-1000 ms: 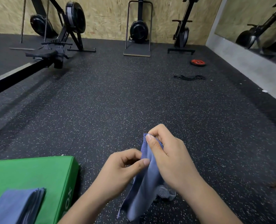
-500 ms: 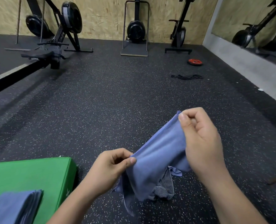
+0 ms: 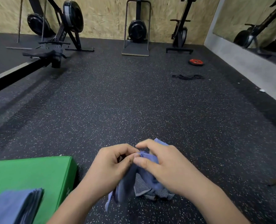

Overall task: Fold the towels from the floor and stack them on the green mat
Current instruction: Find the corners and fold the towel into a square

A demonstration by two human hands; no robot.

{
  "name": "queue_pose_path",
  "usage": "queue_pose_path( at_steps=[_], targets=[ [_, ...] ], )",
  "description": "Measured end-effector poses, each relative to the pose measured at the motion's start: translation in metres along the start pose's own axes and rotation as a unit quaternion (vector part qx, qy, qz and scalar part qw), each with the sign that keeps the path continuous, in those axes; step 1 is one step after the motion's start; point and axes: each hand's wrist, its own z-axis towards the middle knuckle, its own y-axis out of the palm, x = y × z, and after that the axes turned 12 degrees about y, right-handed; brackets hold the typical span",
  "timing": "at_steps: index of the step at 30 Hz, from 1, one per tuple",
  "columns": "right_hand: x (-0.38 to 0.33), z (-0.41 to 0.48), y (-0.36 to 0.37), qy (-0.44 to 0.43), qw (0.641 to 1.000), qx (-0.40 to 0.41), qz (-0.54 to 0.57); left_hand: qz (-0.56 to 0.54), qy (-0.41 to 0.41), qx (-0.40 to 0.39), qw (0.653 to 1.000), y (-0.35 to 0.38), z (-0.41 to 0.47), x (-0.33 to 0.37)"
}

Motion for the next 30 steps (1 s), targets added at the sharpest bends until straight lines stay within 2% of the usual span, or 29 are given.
queue_pose_path(
  at_steps=[4, 14, 19, 23, 30],
  targets=[
    [0.001, 0.003, 0.0, 0.018, 0.999, -0.02, -0.021, 0.013, 0.02, -0.019, 1.0, -0.002, -0.001, 0.002],
    [-0.007, 0.001, -0.004, 0.013, 1.0, 0.016, 0.019, 0.006, 0.026, -0.031, 0.999, -0.005, -0.003, 0.003],
    [-0.006, 0.001, -0.006, 0.003, 0.996, 0.09, 0.022, 0.014, 0.023, -0.064, 0.998, -0.003, -0.004, 0.001],
    [-0.008, -0.002, -0.014, 0.0, 0.987, 0.133, 0.091, 0.042, 0.034, -0.09, 0.994, 0.0, -0.003, -0.005],
    [-0.003, -0.002, -0.04, 0.043, 0.94, 0.296, 0.163, 0.117, 0.013, -0.096, 0.988, -0.008, -0.002, -0.022]
  ],
)
